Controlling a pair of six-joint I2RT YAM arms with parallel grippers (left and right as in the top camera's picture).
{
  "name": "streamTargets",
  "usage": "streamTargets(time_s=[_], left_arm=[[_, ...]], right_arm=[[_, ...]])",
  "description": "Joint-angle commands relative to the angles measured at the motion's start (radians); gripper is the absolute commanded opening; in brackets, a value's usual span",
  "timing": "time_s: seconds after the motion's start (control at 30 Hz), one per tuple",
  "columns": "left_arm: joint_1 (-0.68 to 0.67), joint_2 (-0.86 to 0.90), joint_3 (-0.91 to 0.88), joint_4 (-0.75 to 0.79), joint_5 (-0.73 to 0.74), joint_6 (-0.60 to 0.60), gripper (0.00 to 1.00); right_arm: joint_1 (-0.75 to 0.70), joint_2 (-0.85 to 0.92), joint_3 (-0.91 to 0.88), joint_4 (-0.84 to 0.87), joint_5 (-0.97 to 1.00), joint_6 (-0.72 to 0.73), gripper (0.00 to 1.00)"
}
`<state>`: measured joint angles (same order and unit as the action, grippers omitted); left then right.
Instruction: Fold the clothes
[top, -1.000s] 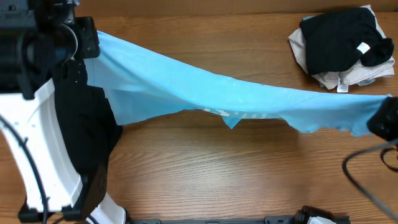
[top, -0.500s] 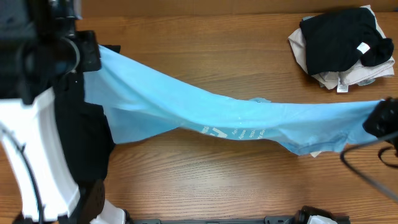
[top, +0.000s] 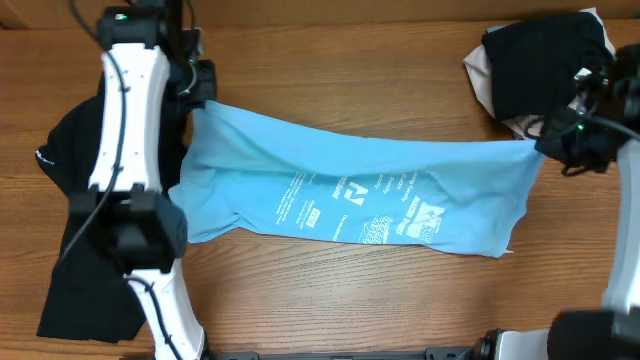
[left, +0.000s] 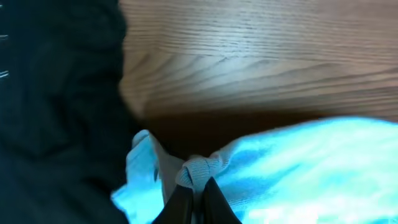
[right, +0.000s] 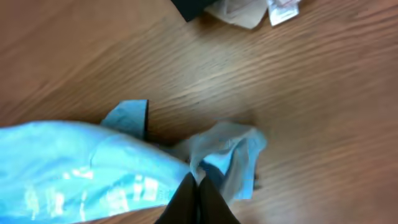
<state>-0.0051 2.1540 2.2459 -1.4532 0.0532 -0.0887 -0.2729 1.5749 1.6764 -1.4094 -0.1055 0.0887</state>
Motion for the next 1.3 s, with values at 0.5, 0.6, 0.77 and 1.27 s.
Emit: streamTargets(time_s=[0.5,0.6,0.77,1.27], left_arm=[[-0.009,0.210,0.071,0.150,0.027,0.027,0.96],[-0.011,0.200,0.108,0.024,0.033,-0.016,0.93],[-0.011,0.198,0.077,-0.180,0.041,-0.030,0.84],[-0.008,0.198,-0.078,-0.132,-0.039,-0.189,0.56]], right_arm=[[0.045,0.268,-0.026,0.322,-0.101,0.016,0.45],[0.045,0.268,-0.026,0.309,-0.116,0.016,0.55],[0.046,0.268,-0.028,0.299,-0.143,0.016,0.57],[0.046,0.268,-0.028,0.298,-0.143,0.015,0.58]])
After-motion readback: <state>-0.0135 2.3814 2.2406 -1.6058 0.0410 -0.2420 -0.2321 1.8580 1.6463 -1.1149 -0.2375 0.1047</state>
